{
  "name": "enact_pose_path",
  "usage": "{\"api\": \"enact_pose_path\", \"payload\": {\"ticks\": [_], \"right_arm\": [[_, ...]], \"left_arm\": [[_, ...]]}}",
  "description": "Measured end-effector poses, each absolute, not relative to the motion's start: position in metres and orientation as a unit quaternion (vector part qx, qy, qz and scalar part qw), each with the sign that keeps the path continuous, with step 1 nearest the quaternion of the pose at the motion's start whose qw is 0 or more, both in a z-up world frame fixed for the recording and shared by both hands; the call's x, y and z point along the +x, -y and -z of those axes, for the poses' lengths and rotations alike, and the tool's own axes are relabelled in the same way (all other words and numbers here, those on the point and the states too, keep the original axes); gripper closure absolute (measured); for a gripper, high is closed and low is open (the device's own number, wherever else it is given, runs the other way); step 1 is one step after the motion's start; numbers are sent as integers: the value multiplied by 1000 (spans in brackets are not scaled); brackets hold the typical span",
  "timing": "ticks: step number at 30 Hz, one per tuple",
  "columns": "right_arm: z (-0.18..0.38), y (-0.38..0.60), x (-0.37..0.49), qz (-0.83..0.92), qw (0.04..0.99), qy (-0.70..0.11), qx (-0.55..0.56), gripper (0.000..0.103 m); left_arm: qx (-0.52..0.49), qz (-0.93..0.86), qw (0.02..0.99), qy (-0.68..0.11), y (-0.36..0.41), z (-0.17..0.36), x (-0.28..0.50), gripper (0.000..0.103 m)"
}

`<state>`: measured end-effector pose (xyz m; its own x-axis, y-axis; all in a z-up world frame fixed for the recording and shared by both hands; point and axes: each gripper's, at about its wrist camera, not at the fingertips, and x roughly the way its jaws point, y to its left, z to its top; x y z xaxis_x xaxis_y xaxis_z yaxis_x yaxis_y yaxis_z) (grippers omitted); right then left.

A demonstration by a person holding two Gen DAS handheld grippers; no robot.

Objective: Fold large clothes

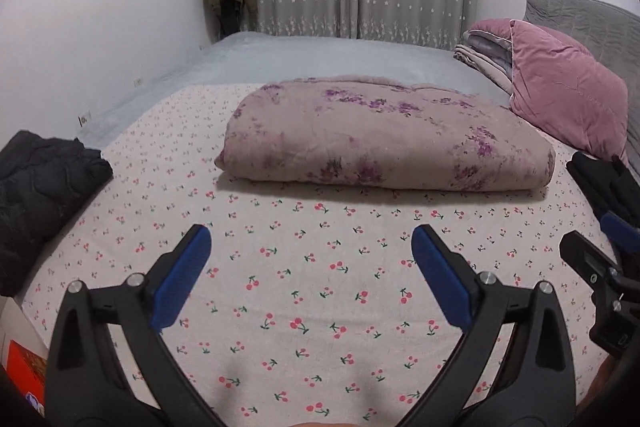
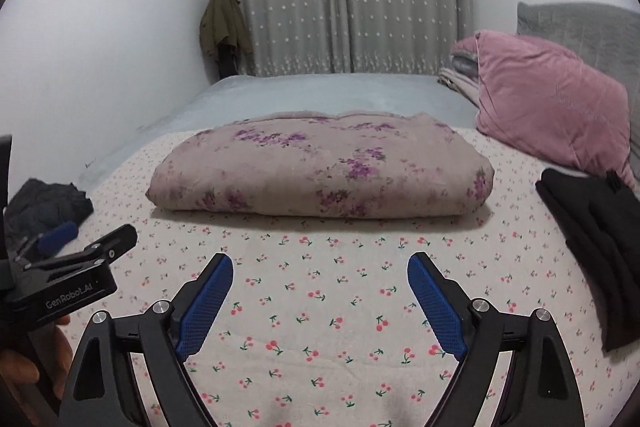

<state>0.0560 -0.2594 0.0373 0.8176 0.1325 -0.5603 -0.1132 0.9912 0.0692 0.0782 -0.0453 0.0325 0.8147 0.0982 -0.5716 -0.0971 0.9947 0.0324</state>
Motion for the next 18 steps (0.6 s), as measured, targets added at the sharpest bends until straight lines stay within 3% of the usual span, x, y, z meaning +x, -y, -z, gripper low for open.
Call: {"api": "enact_pose_path", "payload": {"ticks": [18], "right_arm": [[-34,254,68,-34,950,-310,10,13]], "left_arm": [[-9,-43,941,-336,47,-31,87,3]]}}
